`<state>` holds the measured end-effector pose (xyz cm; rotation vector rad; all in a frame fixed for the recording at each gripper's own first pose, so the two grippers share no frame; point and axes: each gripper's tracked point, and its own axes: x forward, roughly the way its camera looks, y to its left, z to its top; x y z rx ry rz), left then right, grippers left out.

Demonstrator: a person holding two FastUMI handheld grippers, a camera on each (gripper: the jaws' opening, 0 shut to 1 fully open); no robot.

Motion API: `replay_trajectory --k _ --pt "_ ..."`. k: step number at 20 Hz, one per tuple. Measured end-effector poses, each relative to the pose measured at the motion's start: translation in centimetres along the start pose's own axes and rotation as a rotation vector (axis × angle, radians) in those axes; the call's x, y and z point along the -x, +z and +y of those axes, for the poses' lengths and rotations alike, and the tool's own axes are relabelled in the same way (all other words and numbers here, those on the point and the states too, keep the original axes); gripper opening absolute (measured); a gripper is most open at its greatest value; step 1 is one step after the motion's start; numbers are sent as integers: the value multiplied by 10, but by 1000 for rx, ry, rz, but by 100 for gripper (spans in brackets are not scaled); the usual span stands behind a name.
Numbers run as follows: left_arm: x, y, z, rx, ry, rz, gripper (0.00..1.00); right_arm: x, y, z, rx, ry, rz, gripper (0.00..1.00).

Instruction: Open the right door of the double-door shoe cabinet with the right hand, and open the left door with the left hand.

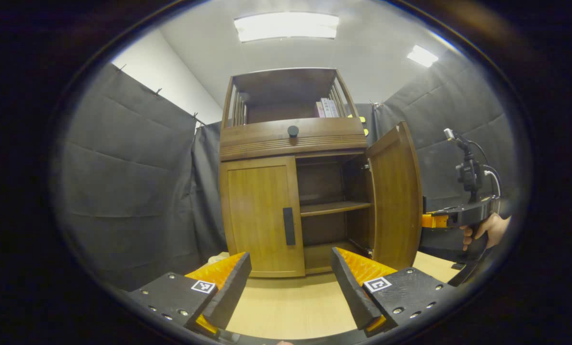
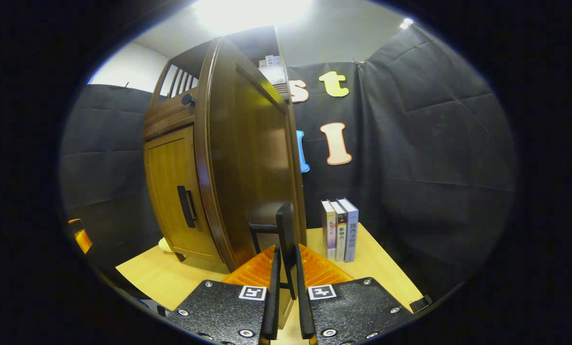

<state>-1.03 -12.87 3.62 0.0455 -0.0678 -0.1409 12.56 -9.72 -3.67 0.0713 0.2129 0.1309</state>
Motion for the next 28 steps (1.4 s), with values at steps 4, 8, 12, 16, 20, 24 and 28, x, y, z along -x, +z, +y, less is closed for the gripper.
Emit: replay_trajectory --k 4,8,12,16,20,24,28 --pt "0 3 0 -13 1 -5 100 9 -6 -25 3 -33 1 13" --pt "-1 5 -1 -24 -13 -21 100 22 -5 -44 11 -68 -10 21" --pt "-6 9 -2 -28 -38 -39 100 41 -5 -49 40 -82 -23 36" --pt "-13 11 -4 -24 -55 -48 100 63 3 -46 87 -115 -64 75" --pt "-21 12 -8 7 -67 -47 100 90 18 -41 128 -182 -116 92" --pt "-31 14 -8 38 -66 -49 100 107 22 -33 124 -224 -136 93" --pt "-36 14 -10 57 -63 -60 100 115 17 -34 118 -282 -129 93"
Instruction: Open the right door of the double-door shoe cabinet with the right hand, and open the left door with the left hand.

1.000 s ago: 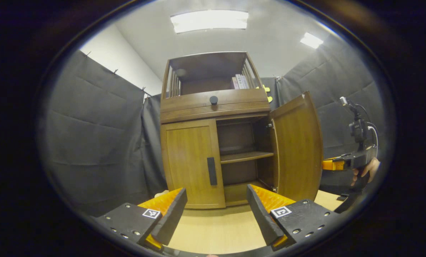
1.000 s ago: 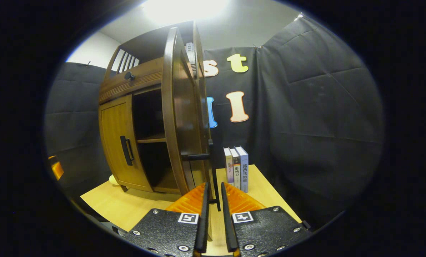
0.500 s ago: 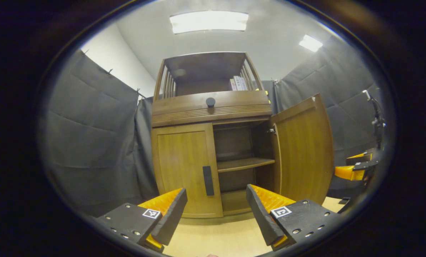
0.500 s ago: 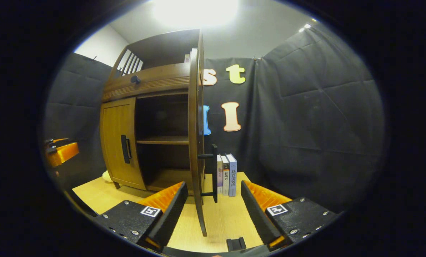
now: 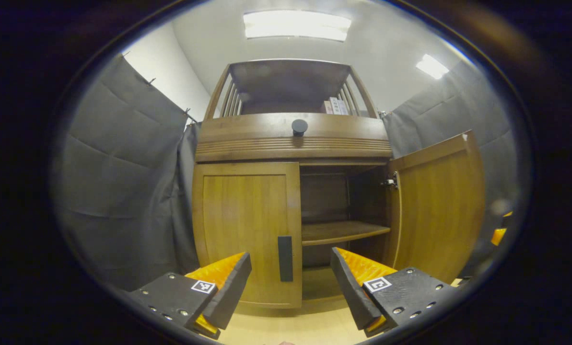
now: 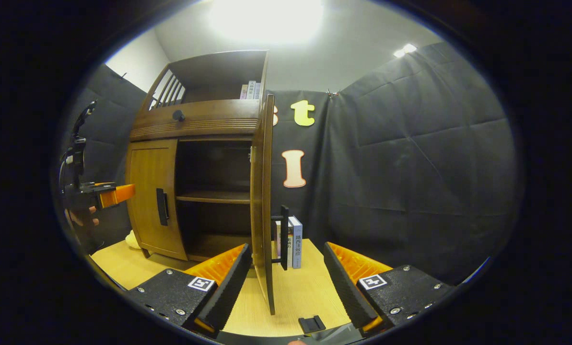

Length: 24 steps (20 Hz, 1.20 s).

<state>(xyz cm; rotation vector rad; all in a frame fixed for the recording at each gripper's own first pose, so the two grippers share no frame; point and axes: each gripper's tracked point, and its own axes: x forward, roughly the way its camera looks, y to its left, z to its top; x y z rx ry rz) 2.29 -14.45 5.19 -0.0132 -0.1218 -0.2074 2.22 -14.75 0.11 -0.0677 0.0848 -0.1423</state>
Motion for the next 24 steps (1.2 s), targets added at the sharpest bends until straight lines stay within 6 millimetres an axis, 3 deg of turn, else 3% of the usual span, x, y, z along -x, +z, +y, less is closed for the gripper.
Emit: replay_trajectory --k 6,12,13,14,23,24 --pt "-6 -8 5 -42 -1 -1 100 -1 -18 -4 -37 -87 55 94" --pt "-10 -9 -3 0 -36 13 100 3 -29 -3 -15 -147 92 94" --pt "-11 -11 -5 -2 -40 17 89 4 -33 -3 -13 -150 103 94" --pt "-12 -15 -5 -7 -38 25 100 3 -35 -1 -12 -151 112 94" --pt "-10 -32 -10 40 -40 111 100 -1 -47 14 -14 -153 157 94" --pt "-10 -34 -8 40 -29 115 95 0 -47 14 -18 -154 162 92"
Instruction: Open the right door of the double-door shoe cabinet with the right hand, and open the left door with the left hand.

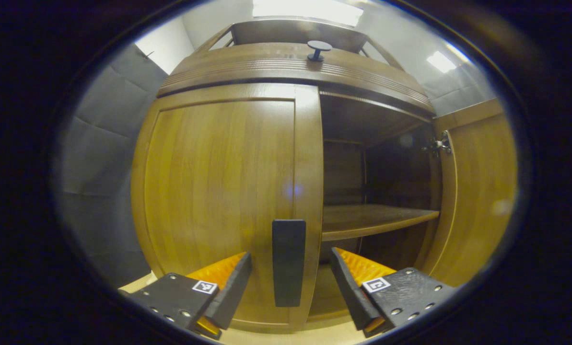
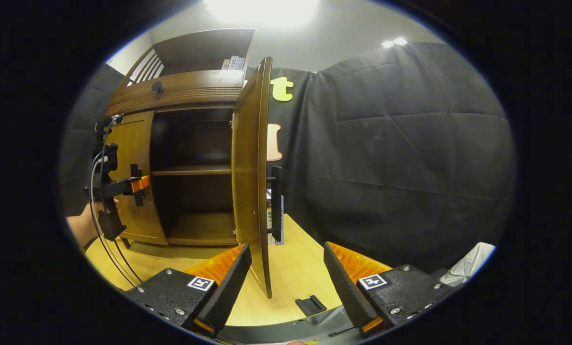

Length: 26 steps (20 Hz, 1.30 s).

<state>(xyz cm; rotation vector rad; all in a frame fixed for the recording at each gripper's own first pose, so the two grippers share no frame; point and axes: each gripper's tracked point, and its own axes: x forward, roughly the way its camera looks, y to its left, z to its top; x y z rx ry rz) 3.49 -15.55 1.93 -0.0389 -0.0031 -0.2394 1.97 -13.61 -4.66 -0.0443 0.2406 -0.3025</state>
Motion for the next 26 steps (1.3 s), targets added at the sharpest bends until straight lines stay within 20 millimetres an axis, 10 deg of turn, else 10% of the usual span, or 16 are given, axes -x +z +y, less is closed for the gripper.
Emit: replay_trajectory --k 7,16,26 --pt "-3 -10 2 -39 11 54 78 0 -8 -1 -28 -8 18 92" --pt "8 -7 -1 -10 0 85 19 7 -5 -1 -48 18 1 94" --pt "37 11 12 24 6 81 19 12 -7 5 -65 86 -19 94"
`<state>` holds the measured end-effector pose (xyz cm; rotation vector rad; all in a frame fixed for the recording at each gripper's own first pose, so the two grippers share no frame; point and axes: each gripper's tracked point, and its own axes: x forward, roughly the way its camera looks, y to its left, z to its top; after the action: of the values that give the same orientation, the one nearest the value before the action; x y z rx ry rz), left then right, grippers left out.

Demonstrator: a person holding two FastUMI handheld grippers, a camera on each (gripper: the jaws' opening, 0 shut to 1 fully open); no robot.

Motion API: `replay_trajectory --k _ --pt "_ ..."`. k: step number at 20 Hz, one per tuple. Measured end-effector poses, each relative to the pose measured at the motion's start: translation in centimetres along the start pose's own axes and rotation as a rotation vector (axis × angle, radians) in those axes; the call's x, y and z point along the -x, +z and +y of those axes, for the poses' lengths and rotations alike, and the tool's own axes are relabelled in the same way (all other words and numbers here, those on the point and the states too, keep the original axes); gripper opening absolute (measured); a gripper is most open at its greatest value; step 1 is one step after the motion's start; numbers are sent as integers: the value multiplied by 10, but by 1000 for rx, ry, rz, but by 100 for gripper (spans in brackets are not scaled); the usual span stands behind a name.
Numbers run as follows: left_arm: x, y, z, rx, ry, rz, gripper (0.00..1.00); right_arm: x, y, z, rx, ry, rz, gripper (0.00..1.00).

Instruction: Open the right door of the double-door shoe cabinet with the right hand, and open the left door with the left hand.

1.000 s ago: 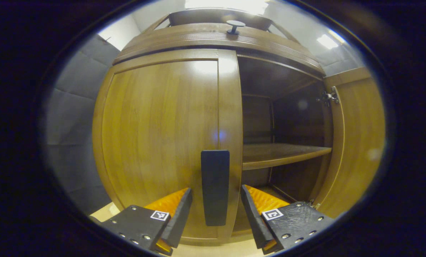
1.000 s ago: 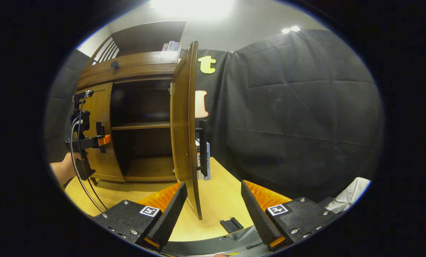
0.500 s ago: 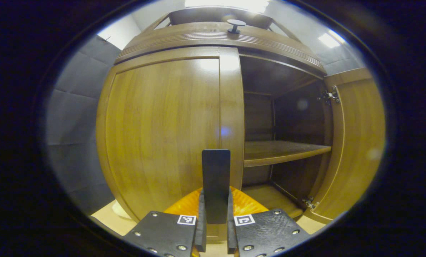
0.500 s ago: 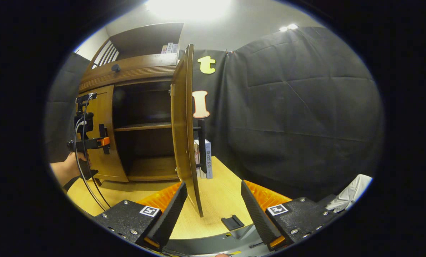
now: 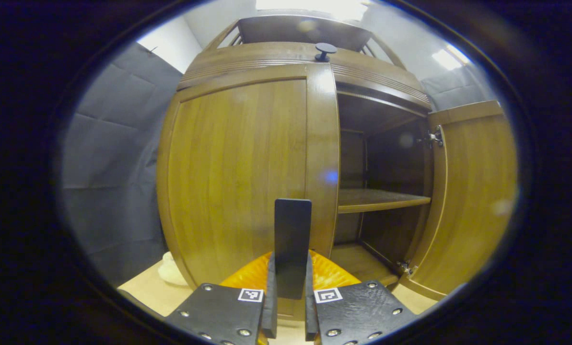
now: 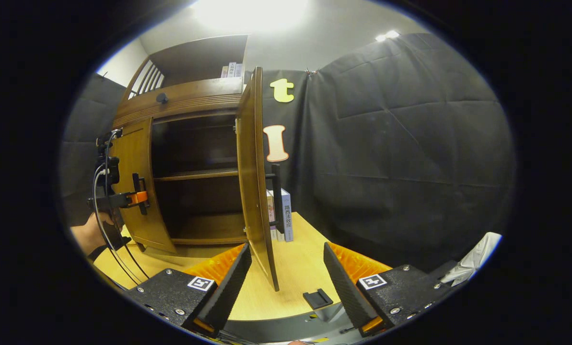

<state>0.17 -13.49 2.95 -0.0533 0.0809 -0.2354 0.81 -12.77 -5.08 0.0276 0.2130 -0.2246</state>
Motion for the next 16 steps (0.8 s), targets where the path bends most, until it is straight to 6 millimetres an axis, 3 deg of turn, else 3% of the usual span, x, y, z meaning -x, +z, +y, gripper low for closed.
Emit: replay_trajectory --k 4,6,7,11,14,16 --pt "3 5 3 5 -3 1 19 0 -1 11 1 47 -1 95" --pt "4 7 5 15 7 1 28 -3 1 20 2 73 -5 94" --pt "7 8 6 16 12 10 28 -4 2 25 4 89 -6 94" --pt "8 14 9 31 12 13 24 -6 7 48 33 157 -17 94" --pt "11 19 14 44 22 8 10 -6 10 70 30 200 -30 93" --pt "14 28 18 38 21 8 10 -6 9 83 36 232 -32 93"
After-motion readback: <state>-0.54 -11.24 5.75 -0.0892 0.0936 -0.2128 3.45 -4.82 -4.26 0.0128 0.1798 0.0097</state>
